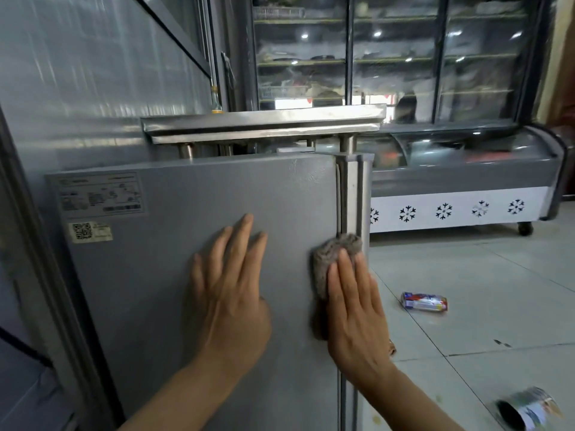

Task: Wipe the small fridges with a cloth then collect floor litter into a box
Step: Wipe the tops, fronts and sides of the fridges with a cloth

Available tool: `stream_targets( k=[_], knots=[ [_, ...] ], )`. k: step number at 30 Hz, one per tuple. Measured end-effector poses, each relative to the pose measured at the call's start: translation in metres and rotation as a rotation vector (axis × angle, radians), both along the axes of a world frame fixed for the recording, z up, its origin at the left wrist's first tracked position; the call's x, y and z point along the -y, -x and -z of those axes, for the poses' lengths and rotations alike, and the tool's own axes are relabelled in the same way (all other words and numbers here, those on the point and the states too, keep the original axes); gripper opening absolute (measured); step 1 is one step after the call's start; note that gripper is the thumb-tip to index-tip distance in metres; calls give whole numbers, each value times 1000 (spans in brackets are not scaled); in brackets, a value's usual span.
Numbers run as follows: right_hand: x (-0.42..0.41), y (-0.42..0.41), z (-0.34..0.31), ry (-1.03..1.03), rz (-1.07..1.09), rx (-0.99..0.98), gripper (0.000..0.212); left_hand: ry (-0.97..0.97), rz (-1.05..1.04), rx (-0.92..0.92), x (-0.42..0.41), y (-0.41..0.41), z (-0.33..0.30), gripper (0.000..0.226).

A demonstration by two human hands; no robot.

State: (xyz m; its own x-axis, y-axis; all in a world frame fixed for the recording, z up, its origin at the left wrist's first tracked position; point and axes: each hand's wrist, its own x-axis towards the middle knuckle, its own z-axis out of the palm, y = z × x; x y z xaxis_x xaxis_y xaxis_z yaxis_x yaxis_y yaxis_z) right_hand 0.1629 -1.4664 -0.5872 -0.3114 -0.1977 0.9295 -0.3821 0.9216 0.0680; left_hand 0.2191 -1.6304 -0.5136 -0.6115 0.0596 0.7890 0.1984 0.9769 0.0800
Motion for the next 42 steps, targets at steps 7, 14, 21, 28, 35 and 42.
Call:
stream_targets(
  k=[7, 14, 21, 28, 35, 42],
  knots=[
    [9, 16, -92, 185, -22, -118, 57, 7, 5, -23, -16, 9, 7, 85],
    [13, 11, -37, 241, -167, -70, 45, -17, -3, -13, -23, 10, 9, 84],
    [0, -25, -43, 510, -414, -96, 45, -22, 26, -28, -27, -1, -5, 76],
    [14, 10, -136, 600, -204, 11, 63, -44, 40, -48, -32, 3, -13, 72],
    [17, 31, -126, 705, -134, -93, 66, 47, 22, -74, -22, 19, 7, 73],
    [12, 19, -34, 800, -221, 133, 58, 79, 26, -56, -20, 17, 14, 78]
  ],
)
